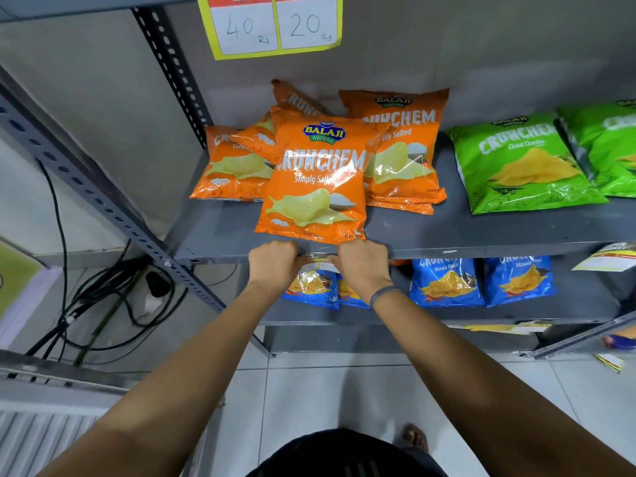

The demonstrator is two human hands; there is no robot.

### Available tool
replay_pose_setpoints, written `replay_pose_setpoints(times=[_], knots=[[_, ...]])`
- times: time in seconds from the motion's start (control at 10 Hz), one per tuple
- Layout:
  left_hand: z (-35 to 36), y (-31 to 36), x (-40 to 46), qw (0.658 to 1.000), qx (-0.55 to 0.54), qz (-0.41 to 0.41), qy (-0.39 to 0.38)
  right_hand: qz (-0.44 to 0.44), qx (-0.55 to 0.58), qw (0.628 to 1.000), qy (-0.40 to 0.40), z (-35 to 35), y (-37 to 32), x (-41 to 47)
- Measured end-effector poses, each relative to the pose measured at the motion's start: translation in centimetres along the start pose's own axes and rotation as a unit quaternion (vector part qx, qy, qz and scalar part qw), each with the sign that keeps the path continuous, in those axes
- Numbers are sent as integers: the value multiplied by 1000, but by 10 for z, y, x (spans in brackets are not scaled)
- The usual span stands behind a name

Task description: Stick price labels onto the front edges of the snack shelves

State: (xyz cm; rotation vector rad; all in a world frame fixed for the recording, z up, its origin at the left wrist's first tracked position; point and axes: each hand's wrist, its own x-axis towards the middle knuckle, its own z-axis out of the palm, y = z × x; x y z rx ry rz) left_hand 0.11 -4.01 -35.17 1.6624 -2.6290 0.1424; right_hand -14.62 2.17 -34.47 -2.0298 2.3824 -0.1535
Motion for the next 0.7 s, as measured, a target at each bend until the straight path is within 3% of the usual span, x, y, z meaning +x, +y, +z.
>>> replay_pose_setpoints(times=[0.2, 0.4, 0.5, 0.6, 0.7], knots=[[-19, 6, 9, 999, 3, -37, -40, -7, 4, 1000, 2, -1, 0, -2], [-40, 26, 9, 997, 47, -56, -23, -42, 18, 999, -3, -14, 13, -14], [-37, 38, -7, 996, 62, -51, 34, -44, 40, 998, 22, -28, 26, -25], [-39, 54, -25, 989, 62, -6, 134, -60, 76, 988, 117, -44, 42, -36], [-53, 77, -31, 963, 31, 53, 264, -66, 80, 957, 272, -63, 60, -45]])
